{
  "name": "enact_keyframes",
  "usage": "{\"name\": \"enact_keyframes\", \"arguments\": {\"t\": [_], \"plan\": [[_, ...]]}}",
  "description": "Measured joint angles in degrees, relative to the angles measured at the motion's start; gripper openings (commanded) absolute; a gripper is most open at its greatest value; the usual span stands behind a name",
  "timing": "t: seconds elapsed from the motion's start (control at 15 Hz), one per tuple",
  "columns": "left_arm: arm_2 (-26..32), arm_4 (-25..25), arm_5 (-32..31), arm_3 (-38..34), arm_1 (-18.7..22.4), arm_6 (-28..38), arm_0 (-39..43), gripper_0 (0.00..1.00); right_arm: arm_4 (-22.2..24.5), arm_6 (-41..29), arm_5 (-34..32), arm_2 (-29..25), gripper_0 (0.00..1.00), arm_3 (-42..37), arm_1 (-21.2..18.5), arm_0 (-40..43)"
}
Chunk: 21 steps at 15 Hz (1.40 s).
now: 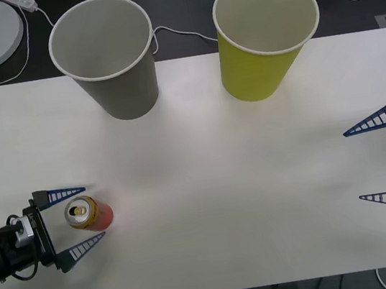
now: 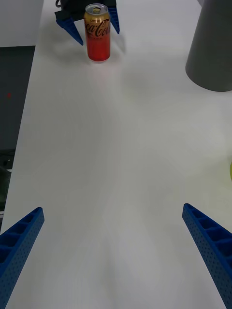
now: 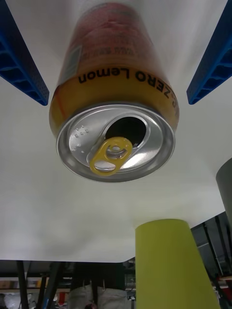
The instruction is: Put the can into the green bin and the plastic bottle into the gray bin
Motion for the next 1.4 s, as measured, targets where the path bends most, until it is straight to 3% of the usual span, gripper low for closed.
{"name": "enact_keyframes", "arguments": {"t": [0.47,0.53,0.6,0.67,0.73,1.4], "plan": [[0.0,0.33,1.51,0.5,-2.79,0.06,-0.67,1.0,0.0,0.0,0.0,0.0,1.0,0.0,0.0,0.0],[0.0,0.29,1.52,0.52,-2.81,0.06,-0.68,0.9,0.0,0.0,0.0,0.0,1.0,0.0,0.0,0.0],[0.0,0.28,1.52,0.52,-2.82,0.06,-0.68,0.26,0.0,0.0,0.0,0.0,1.0,0.0,0.0,0.0],[0.02,0.27,1.52,0.51,-2.82,0.06,-0.68,0.07,0.0,0.0,0.0,0.0,1.0,0.0,0.0,0.0],[0.05,0.27,1.52,0.48,-2.82,0.09,-0.68,0.01,0.0,0.0,0.0,0.0,1.0,0.0,0.0,0.0],[0.39,-0.28,1.98,0.25,-2.34,1.24,-1.4,0.0,0.0,0.0,0.0,0.0,1.0,0.0,0.0,0.0]]}}
